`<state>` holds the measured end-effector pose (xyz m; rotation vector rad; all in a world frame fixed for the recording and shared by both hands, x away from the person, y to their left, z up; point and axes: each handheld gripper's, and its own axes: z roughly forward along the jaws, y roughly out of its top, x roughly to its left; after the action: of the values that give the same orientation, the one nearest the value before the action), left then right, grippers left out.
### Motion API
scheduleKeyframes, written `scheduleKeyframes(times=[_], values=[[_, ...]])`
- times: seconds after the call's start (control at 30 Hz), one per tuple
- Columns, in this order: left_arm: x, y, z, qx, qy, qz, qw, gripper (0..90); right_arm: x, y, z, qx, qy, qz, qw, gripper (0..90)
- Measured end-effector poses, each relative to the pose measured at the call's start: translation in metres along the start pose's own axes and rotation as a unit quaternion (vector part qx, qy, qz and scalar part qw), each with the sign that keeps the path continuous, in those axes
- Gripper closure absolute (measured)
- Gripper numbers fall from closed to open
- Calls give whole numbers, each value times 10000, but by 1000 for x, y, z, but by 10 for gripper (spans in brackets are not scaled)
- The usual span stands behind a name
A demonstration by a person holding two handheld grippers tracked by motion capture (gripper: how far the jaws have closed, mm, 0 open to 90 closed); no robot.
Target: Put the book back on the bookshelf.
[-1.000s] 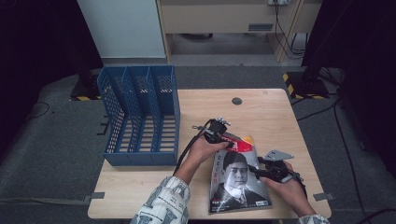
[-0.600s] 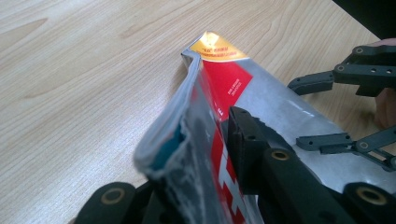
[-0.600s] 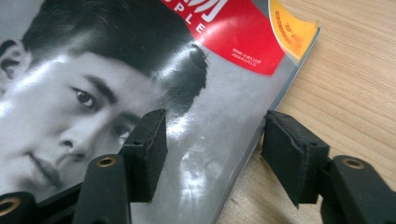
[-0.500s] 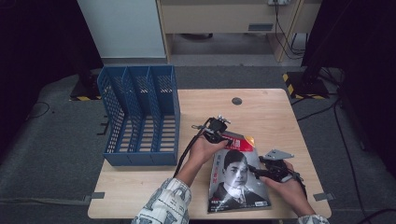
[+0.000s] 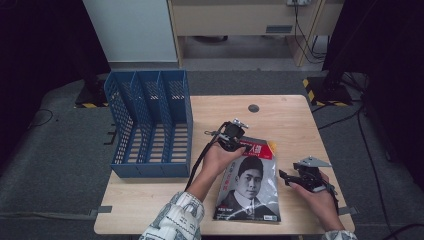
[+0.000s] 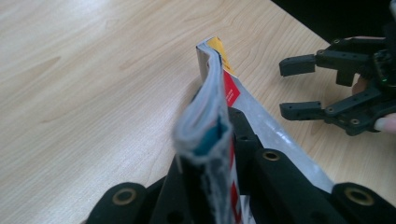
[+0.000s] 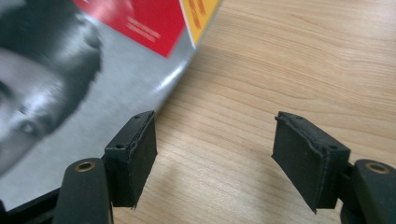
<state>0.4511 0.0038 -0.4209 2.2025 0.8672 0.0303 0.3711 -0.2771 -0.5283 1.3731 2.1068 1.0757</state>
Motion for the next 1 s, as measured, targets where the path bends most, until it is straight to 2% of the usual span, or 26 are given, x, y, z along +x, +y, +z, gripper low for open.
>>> scheduleKeyframes(times=[0.43,0.67,1.0], values=[[-8,11,-29,-156,104,188,9996,865,-1,-5,6,241,-134,-75,9996,301],[-7,14,-44,-331,149,164,9992,866,1,-5,8,244,-198,-209,9993,290],[-6,19,-65,-517,168,111,9985,866,4,-5,9,251,-238,-242,9991,285]])
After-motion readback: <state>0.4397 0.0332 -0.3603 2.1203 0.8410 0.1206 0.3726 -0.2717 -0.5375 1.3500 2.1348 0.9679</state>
